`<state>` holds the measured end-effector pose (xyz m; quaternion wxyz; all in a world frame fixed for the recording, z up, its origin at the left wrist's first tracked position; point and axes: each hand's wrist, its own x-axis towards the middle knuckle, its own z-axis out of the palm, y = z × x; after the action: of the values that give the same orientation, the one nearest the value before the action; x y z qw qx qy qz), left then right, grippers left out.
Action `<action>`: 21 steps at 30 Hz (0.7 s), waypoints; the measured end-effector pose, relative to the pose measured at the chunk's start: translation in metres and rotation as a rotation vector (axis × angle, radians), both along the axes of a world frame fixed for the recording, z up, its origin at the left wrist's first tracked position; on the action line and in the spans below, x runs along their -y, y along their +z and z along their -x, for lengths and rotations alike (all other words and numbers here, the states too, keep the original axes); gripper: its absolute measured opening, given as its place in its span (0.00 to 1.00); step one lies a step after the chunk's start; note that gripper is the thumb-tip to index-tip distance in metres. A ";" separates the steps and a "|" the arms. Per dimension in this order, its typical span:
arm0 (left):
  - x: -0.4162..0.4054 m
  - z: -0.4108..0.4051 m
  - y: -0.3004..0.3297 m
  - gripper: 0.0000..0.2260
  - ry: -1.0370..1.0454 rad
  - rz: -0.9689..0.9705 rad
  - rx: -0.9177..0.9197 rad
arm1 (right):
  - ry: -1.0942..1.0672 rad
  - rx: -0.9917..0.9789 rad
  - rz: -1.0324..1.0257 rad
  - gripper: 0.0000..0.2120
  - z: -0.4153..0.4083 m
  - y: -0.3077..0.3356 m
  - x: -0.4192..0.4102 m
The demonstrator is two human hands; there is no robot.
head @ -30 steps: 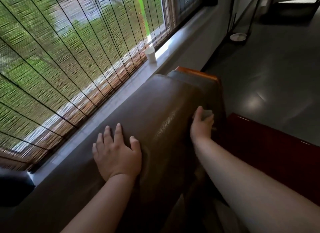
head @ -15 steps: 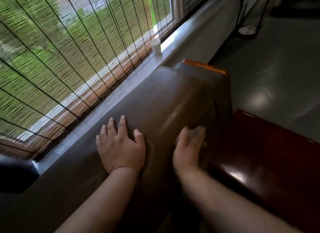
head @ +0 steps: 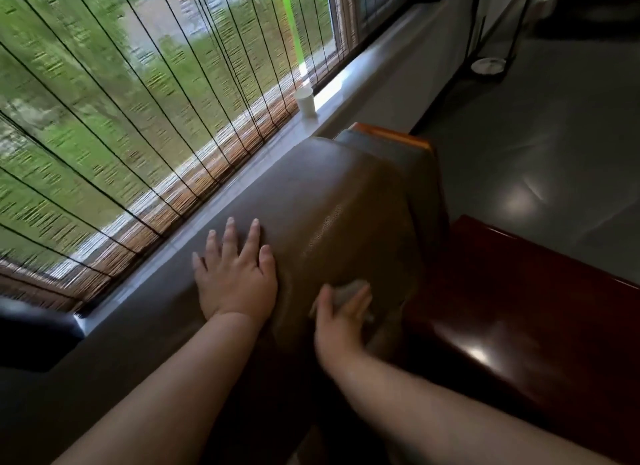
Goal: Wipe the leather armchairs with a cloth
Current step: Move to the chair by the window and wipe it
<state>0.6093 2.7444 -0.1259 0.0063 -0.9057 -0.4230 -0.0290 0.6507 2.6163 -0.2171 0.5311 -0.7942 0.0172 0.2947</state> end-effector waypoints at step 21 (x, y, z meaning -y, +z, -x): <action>0.011 -0.052 -0.010 0.37 -0.455 -0.163 0.038 | -0.313 -0.068 -0.033 0.31 -0.216 -0.108 0.026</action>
<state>0.6615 2.7336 -0.1356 0.0650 -0.9734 -0.2045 -0.0806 0.8668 2.5907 -0.3250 0.5828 -0.7624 0.1539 0.2352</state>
